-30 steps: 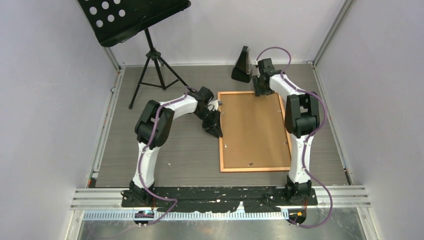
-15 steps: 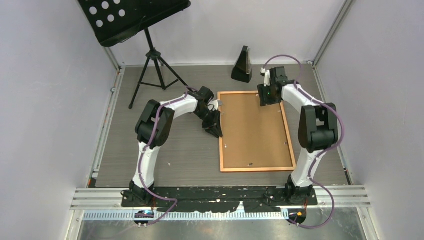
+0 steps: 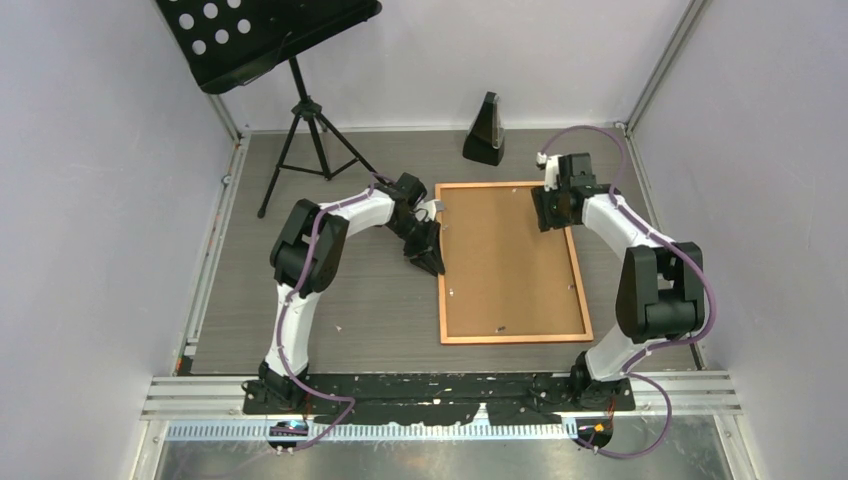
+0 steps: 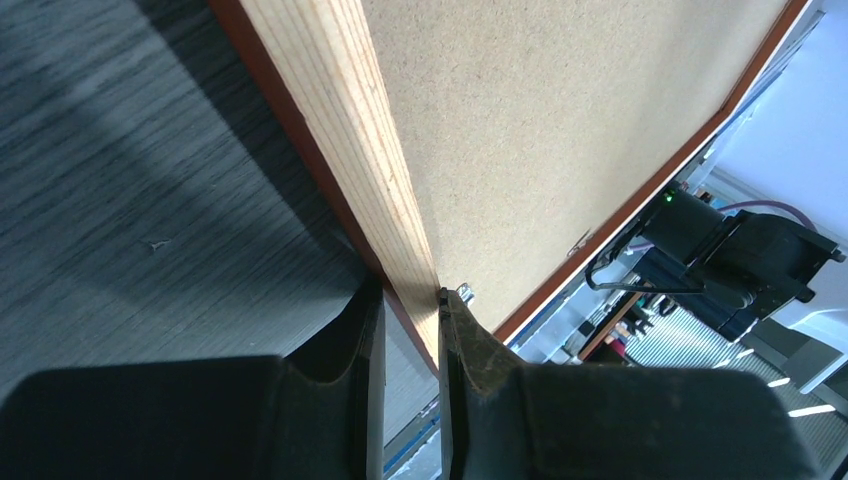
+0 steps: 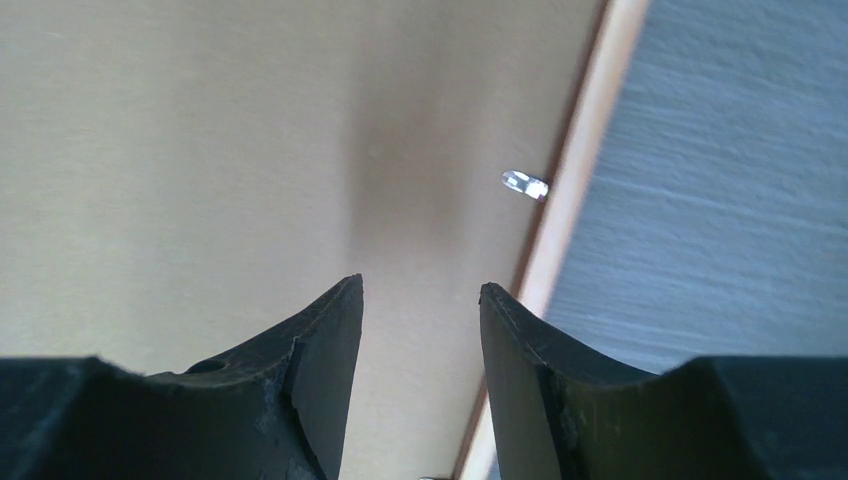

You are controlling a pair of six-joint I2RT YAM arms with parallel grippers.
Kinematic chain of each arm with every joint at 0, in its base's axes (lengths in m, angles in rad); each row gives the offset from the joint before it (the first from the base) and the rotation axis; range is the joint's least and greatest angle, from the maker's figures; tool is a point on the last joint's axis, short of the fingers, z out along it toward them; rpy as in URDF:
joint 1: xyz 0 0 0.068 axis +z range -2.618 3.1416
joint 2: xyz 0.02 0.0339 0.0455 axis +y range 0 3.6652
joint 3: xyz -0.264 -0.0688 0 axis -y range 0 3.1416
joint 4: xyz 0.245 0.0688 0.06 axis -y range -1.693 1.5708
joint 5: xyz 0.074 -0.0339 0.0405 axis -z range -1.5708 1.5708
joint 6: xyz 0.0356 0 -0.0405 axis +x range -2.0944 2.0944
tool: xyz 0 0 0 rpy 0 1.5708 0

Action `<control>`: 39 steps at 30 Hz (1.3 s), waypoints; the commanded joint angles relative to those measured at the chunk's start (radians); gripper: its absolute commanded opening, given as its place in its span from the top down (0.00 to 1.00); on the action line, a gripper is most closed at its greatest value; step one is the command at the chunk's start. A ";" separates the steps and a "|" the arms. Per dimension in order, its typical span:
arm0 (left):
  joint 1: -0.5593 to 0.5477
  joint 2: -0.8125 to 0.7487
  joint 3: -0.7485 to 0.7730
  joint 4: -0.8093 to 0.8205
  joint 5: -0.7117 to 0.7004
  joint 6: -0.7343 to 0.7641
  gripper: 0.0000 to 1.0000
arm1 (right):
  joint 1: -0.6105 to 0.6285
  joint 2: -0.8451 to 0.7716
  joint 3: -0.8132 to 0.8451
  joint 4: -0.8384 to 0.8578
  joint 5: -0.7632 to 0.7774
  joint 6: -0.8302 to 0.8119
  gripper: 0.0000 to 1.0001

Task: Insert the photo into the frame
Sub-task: Install the photo frame at the center of the board.

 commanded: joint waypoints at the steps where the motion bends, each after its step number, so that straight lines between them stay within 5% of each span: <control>1: 0.013 -0.039 -0.023 0.006 -0.066 0.061 1.00 | -0.071 -0.027 -0.013 -0.021 0.038 0.002 0.47; 30: 0.014 -0.056 -0.025 0.004 -0.079 0.066 1.00 | -0.245 0.091 -0.070 -0.068 -0.150 -0.036 0.57; 39: 0.015 -0.062 -0.023 0.003 -0.087 0.069 1.00 | -0.254 0.105 -0.058 -0.080 -0.174 -0.030 0.83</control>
